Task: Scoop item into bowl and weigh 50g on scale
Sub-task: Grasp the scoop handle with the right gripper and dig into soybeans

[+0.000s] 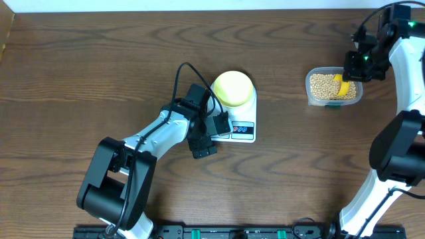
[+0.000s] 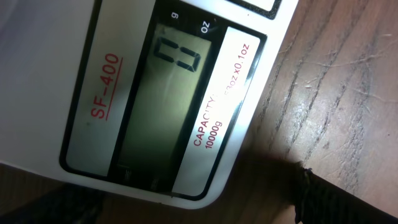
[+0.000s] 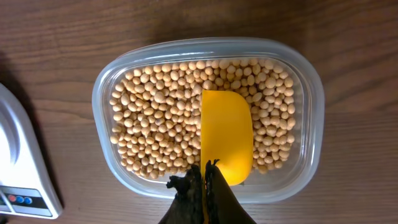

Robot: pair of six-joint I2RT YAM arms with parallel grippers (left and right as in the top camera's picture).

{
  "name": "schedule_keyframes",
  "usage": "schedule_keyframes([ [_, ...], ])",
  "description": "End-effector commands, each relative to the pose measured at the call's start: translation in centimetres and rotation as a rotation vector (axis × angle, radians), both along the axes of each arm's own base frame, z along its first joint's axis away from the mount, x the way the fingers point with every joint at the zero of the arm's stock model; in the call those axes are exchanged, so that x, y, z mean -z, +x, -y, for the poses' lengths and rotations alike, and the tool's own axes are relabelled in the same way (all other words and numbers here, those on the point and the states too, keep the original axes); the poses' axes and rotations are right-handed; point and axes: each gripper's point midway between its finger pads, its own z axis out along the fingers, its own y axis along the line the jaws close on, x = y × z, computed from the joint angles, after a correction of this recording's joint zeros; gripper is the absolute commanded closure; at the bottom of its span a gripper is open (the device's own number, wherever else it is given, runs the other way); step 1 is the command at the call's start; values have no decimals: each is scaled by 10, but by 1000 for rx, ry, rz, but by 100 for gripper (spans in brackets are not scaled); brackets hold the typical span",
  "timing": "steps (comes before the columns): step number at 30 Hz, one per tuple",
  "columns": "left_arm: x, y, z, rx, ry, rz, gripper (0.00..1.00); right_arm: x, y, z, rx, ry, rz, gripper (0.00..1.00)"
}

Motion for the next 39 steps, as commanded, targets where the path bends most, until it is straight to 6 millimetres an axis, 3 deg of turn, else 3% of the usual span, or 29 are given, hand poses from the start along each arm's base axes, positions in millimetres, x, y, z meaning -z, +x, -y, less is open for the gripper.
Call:
schedule_keyframes([
  [1,20,-15,1,44,14,-66,2,-20,3,-6,-68,-90,47,99],
  [7,20,-15,1,44,14,-66,2,-23,7,-11,-135,-238,43,99],
  [13,20,-15,1,44,14,-66,2,-40,14,-16,-171,-402,63,99],
  [18,20,-15,1,44,14,-66,3,-43,8,-3,-160,-503,30,99],
  [25,20,-15,1,44,14,-66,2,-35,5,8,-137,-498,0,99],
  [30,20,-15,1,44,14,-66,2,-16,9,2,-128,-394,16,99],
  [36,20,-15,1,44,14,-66,3,5,4,9,-91,-370,-3,99],
  [39,20,-15,1,44,14,-66,3,14,6,-5,-99,-263,11,99],
])
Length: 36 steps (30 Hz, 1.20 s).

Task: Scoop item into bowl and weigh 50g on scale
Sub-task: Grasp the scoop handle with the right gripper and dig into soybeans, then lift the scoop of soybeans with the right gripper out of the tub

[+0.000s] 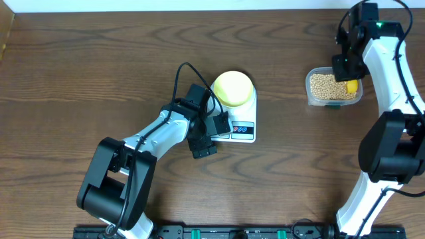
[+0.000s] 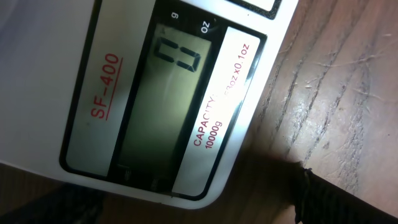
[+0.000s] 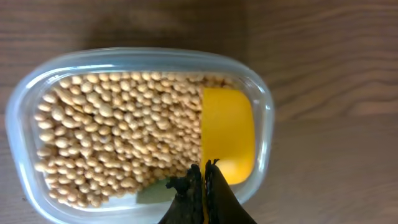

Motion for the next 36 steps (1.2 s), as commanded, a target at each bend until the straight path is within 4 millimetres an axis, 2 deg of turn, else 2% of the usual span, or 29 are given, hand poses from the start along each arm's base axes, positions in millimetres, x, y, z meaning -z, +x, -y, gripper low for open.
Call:
schedule_keyframes([
  [1,20,-15,1,44,14,-66,2,5,0,-18,1,146,20,99],
  [8,20,-15,1,44,14,-66,2,8,3,-39,-12,329,44,99],
  [14,20,-15,1,44,14,-66,3,2,4,-43,3,470,65,99],
  [19,20,-15,1,44,14,-66,2,-8,3,-33,51,636,101,99],
  [25,20,-15,1,44,14,-66,2,-5,-5,-11,103,698,109,99],
  [32,20,-15,1,44,14,-66,2,-2,-12,0,131,809,140,99],
  [36,20,-15,1,44,14,-66,2,-9,-12,8,132,871,180,99],
])
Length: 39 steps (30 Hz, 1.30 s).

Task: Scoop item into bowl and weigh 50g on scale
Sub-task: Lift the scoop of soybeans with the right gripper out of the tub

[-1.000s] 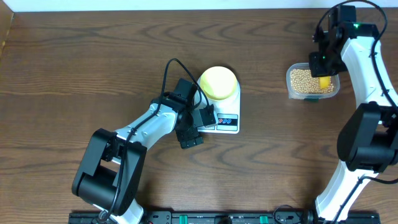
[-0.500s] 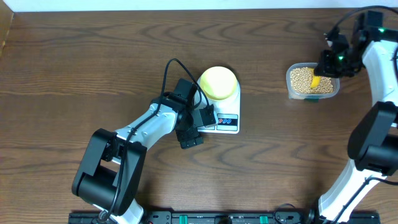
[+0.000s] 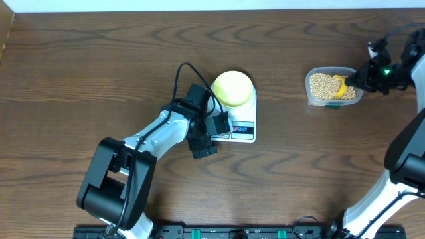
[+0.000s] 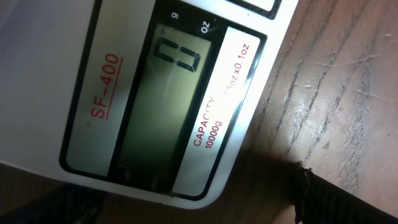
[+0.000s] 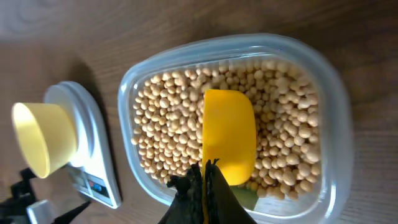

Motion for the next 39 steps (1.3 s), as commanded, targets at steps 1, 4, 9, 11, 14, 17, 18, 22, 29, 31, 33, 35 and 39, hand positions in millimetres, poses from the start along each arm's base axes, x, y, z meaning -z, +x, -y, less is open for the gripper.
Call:
schedule_keyframes([
  [1,20,-15,1,44,14,-66,3,-22,1,-1,-7,120,93,99],
  [4,20,-15,1,44,14,-66,2,-26,0,8,12,153,114,99],
  [9,20,-15,1,44,14,-67,2,-31,-2,15,35,187,129,99],
  [11,20,-15,1,44,14,-67,2,-35,-1,16,39,215,148,99],
  [14,20,-15,1,44,14,-67,2,-41,-1,19,53,248,168,99],
  [17,20,-15,1,44,14,-66,2,-44,-3,24,67,271,176,99],
  [18,20,-15,1,44,14,-66,2,-44,-4,25,73,275,176,99],
  [22,20,-15,1,44,14,-66,2,-47,-6,30,90,293,177,99],
  [29,20,-15,1,44,14,-66,2,-54,-6,29,94,338,198,99],
  [31,20,-15,1,44,14,-66,2,-57,-5,27,92,359,208,99],
  [33,20,-15,1,44,14,-66,2,-62,-4,24,88,391,225,99],
  [35,20,-15,1,44,14,-66,2,-67,-3,22,85,418,241,99],
  [39,20,-15,1,44,14,-66,2,-74,-2,19,80,457,262,99],
])
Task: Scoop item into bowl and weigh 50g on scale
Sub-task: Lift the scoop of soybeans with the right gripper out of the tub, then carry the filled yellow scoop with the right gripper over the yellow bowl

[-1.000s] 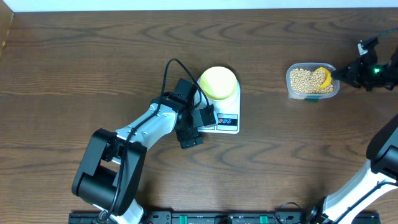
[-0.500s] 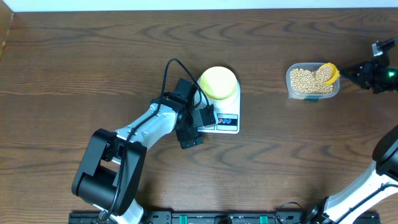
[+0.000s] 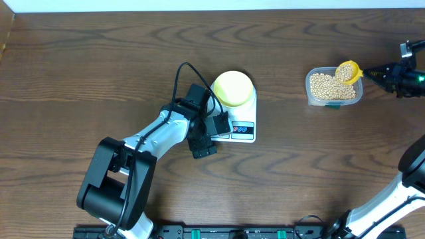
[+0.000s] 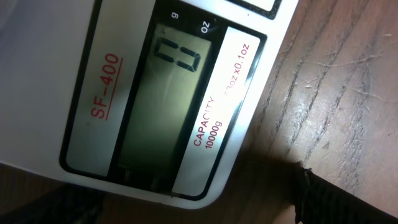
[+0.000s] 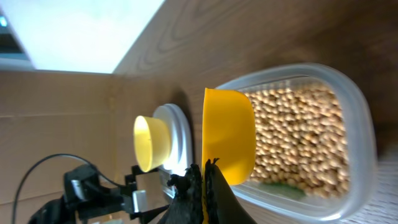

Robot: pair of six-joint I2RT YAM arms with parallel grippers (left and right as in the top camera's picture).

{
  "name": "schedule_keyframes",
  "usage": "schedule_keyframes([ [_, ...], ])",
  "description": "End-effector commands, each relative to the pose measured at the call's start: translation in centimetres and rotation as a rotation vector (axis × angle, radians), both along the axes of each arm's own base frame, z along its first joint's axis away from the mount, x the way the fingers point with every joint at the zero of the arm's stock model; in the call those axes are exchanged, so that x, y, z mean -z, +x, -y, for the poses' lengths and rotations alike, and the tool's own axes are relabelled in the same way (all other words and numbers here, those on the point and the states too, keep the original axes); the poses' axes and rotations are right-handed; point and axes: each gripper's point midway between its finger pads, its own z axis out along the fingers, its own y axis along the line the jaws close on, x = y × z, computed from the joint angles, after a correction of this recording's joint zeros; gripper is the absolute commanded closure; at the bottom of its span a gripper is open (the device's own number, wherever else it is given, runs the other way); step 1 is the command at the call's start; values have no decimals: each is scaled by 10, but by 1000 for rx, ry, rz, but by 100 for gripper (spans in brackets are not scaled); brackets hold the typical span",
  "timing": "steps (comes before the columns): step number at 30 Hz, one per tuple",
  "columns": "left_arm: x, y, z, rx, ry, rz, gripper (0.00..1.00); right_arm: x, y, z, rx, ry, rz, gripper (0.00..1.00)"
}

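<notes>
The clear tub [image 3: 311,91] of soybeans [image 3: 327,87] stands at the right of the table. My right gripper [image 3: 376,70] is shut on the handle of the yellow scoop [image 3: 348,70], which is heaped with beans and hangs over the tub's back right corner. In the right wrist view the gripper [image 5: 204,168] holds the scoop [image 5: 229,140] on edge above the tub [image 5: 357,124]. The yellow bowl [image 3: 233,88] sits on the white scale [image 3: 242,131]. The scale's display [image 4: 177,56] reads 0. My left gripper [image 3: 202,141] is open at the scale's front left corner.
The left arm [image 3: 149,143] stretches across the table's middle left towards the scale, with a black cable [image 3: 180,73] looping above it. Bare wood lies between scale and tub. The table's back edge [image 3: 199,9] meets a white wall.
The scoop lay low in the beans in the middle of the tub. Now it is raised over the tub's back right corner, full of beans. The right gripper sits farther right.
The right gripper kept hold of the scoop throughout. The scoop first lay on the beans at the tub's right side, then at its right end, then in the middle with the arm out to the right. Now it holds beans. Left arm, bowl and the 0 reading stayed unchanged.
</notes>
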Motion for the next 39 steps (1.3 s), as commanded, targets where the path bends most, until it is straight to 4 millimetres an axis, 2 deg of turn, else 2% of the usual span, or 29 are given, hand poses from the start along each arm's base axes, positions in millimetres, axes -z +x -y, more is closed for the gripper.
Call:
schedule_keyframes([
  [1,20,-15,1,44,14,-66,2,-22,1,-6,-14,74,83,99],
  [13,20,-15,1,44,14,-66,2,-49,3,-16,-27,215,170,99],
  [22,20,-15,1,44,14,-66,2,-53,6,-36,-68,251,166,99],
  [32,20,-15,1,44,14,-66,2,-54,10,-100,-215,263,147,99],
  [39,20,-15,1,44,14,-66,2,-54,8,-161,-351,272,132,99],
])
